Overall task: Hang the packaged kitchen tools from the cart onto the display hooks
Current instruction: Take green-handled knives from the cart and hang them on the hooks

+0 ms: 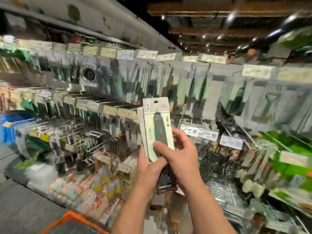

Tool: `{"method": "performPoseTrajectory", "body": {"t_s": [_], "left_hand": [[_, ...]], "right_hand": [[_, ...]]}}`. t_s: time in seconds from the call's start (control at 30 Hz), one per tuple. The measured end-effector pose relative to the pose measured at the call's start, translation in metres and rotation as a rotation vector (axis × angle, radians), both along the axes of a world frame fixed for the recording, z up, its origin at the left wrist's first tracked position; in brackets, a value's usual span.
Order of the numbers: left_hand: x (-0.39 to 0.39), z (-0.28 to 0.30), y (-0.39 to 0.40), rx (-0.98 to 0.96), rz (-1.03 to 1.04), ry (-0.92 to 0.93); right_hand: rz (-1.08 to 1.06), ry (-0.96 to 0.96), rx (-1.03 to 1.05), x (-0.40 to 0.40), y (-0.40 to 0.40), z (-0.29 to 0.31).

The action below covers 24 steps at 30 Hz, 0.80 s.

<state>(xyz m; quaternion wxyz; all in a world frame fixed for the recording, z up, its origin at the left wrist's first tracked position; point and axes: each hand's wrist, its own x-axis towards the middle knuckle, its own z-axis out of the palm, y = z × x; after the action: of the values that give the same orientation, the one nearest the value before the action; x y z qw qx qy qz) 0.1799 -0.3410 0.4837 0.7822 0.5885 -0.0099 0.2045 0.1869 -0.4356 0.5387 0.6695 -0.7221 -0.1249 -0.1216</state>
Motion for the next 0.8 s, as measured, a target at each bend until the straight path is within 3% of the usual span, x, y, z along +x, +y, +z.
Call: {"method": "performPoseTrajectory", "body": {"t_s": [0.23,0.53,0.8], "left_hand": [[0.036,0.046,-0.034,0.177,0.001,-0.095],[0.065,0.068,-0.075,0.282,-0.006,-0.052],[0.084,0.075,-0.092,0.314,0.056,-0.014]], "right_hand": [[0.012,-0.058,0.105,0.021,-0.053,0.034],[-0.062,-0.039,0.203,0.049,-0.123,0.063],[-0.251,-0.042,0.014,0.086,-0.171,0.05]]}}
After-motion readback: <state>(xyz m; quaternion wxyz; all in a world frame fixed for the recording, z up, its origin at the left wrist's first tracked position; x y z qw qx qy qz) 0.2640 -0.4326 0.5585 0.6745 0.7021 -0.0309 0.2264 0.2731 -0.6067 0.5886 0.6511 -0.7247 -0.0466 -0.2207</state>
